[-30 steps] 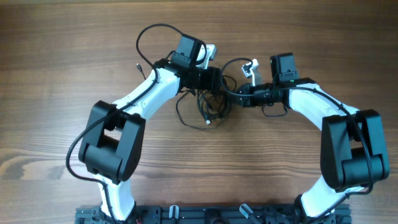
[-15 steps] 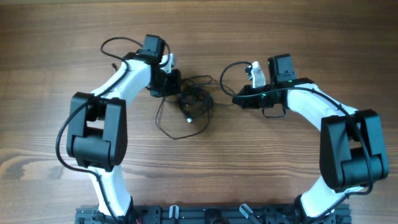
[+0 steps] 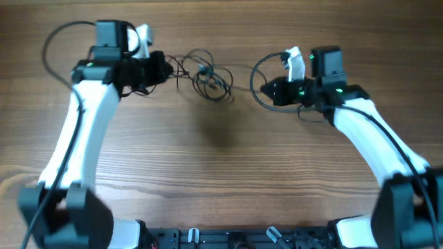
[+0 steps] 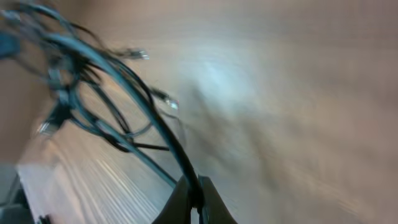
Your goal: Untangle cables
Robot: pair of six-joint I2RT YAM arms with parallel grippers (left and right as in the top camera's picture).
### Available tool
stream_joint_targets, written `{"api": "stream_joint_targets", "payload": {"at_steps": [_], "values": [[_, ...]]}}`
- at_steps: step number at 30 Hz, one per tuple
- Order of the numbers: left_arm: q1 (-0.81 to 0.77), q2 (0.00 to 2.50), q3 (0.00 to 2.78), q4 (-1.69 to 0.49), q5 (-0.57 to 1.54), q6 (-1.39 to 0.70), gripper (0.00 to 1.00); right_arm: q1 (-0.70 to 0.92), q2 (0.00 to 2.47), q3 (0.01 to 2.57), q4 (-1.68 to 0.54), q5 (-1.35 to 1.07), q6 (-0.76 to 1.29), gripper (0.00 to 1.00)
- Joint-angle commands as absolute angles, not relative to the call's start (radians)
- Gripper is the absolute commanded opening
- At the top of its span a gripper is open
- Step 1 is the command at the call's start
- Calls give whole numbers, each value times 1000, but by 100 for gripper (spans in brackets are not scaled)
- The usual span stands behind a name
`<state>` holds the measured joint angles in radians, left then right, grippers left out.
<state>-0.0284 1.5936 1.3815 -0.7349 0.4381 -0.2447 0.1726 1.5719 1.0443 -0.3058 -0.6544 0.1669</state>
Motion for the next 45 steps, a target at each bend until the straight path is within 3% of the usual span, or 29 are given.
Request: {"api": "stream_joint_targets", "payload": {"at_steps": [1,6,9,10,12,13,15,16,19,22,23,24,26,27,29,30,31,32,33,39,45], "values": [[31,1461,1393,-702,327,-218,4,122,1457,1043,-214,-698,109,4],[30,1457,1381,-773,369,-218,4,122,1414,1041,-115,-723,168,4],[20,1502,1312,-807,369,-218,4,122,1435,1039,-228,-680,168,4],[13,1523,1282,-819,369,-218,9,123,1446,1039,-282,-657,179,4],[2,1570,1231,-852,369,-218,25,123,1467,1039,-410,-604,248,8],[2,1594,1221,-878,369,-218,58,123,1477,1039,-479,-591,258,16],[6,1614,1221,-895,370,-218,75,123,1480,1039,-532,-593,241,34],[6,1611,1222,-886,378,-218,88,123,1479,1039,-534,-599,235,51],[5,1605,1225,-832,515,-218,100,123,1479,1039,-523,-599,236,73],[-36,1605,1225,-768,575,-217,100,124,1483,1039,-528,-502,295,73],[-59,1605,1224,-749,575,-217,100,124,1483,1039,-541,-456,319,66],[-93,1606,1222,-714,575,-217,100,124,1483,1033,-543,-423,326,42],[-146,1607,1222,-655,575,-217,100,123,1486,1022,-537,-385,371,13],[-194,1607,1219,-601,571,-218,100,123,1498,1021,-533,-382,382,4],[-263,1613,1204,-502,571,-226,100,123,1524,1021,-533,-402,396,8],[-296,1623,1204,-466,566,-251,79,123,1541,1021,-533,-409,396,21],[-329,1637,1204,-435,532,-318,31,120,1563,1021,-533,-426,396,32],[-364,1655,1204,-420,477,-387,8,116,1584,1021,-532,-448,397,40],[-399,1674,1204,-414,424,-424,4,111,1602,1021,-532,-469,401,40],[-484,1751,1204,-430,123,-514,20,110,1795,1021,-475,-707,458,39],[-343,1750,1204,-501,173,-532,25,187,1986,1021,-335,-724,586,23]]}}
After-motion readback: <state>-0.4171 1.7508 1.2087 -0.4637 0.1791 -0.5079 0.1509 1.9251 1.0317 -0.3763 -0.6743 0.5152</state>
